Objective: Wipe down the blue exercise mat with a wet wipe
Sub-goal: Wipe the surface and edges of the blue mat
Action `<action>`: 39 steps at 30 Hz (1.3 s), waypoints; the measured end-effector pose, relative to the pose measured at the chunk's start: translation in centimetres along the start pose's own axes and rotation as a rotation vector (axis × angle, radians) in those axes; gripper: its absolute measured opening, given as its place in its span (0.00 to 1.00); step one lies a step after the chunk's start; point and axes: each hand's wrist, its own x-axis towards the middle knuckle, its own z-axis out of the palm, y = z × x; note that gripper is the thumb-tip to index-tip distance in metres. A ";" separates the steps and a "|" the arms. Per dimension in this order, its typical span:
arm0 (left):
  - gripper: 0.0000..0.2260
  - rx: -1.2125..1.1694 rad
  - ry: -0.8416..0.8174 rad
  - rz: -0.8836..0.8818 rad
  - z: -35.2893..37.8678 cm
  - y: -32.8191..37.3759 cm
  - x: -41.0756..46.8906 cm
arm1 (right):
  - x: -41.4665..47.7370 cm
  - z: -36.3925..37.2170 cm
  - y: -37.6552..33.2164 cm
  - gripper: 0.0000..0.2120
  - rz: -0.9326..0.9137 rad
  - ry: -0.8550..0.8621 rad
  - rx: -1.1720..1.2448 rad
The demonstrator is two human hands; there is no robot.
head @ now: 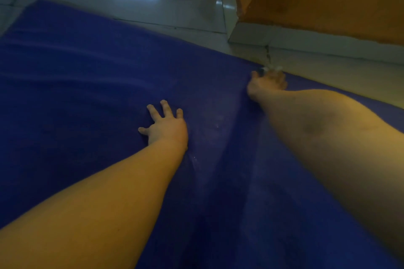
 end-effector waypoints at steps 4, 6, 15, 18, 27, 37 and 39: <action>0.43 -0.003 -0.003 -0.010 0.0 0.1 0.1 | -0.7 -0.1 -0.9 0.39 0.127 -0.002 0.102; 0.43 -0.012 -0.009 -0.012 0.0 0.3 0.1 | -3.2 0.6 -3.8 0.37 0.002 0.016 0.084; 0.46 -0.034 -0.046 -0.002 -0.9 -0.2 -0.3 | -12.6 5.4 -12.2 0.34 -0.719 -0.122 -0.025; 0.48 -0.014 -0.027 0.012 -0.7 -0.3 -0.4 | -9.6 3.9 -7.6 0.32 -0.568 -0.027 0.067; 0.49 0.012 -0.010 0.014 -0.7 -0.3 -0.2 | -5.2 1.4 -0.6 0.39 -0.015 0.043 0.113; 0.48 -0.009 -0.018 0.006 -0.9 -0.2 -0.2 | -12.9 5.7 -8.2 0.37 -0.638 -0.093 -0.009; 0.49 -0.005 -0.015 0.011 -0.9 -0.4 -0.1 | -11.5 5.2 -6.3 0.35 -0.664 -0.082 0.000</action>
